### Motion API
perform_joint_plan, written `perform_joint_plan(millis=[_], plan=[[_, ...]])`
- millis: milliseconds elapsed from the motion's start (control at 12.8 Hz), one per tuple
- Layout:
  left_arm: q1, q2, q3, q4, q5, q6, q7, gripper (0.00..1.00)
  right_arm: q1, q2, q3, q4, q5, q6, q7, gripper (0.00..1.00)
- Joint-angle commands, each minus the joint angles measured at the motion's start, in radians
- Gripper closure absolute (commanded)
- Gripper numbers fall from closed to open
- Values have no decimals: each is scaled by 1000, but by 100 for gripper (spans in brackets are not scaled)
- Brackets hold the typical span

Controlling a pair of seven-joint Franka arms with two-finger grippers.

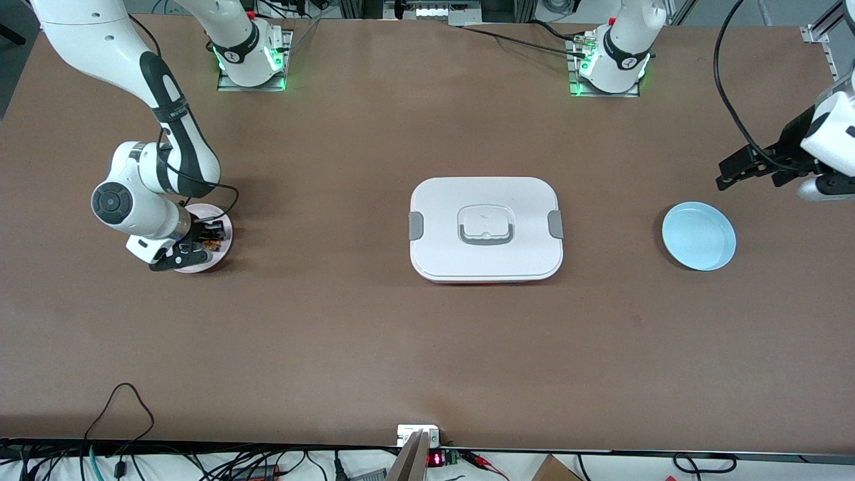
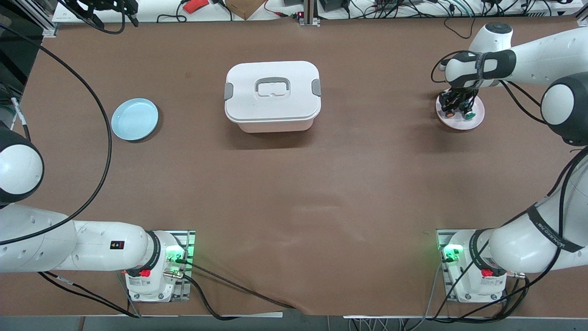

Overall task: Transfer orange switch to right arm and place
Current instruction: 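Lower the switch onto the white plate while the left gripper returns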

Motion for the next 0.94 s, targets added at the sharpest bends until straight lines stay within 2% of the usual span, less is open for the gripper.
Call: perform_joint_plan(millis=[0,156,234,390,545,857], plan=[[-17,21,-22,43,7,-42,6,0,-13,-44,15,0,-3,-2,-12,0],[-14,22,-23,44,19,-42,7,0,-8,-83,15,37,-4,-8,-14,0],[-14,21,-24,44,21,-43,13,0,-1,-116,16,71,0,-52,-8,0],[-16,22,-29,46,24,-40,33,0,32,-158,16,218,0,-274,17,0],[-5,23,-26,43,35,-45,51,0,35,-204,21,333,-4,-434,17,0],[-7,24,-27,44,35,-43,65,0,36,-352,67,388,0,-597,18,0]])
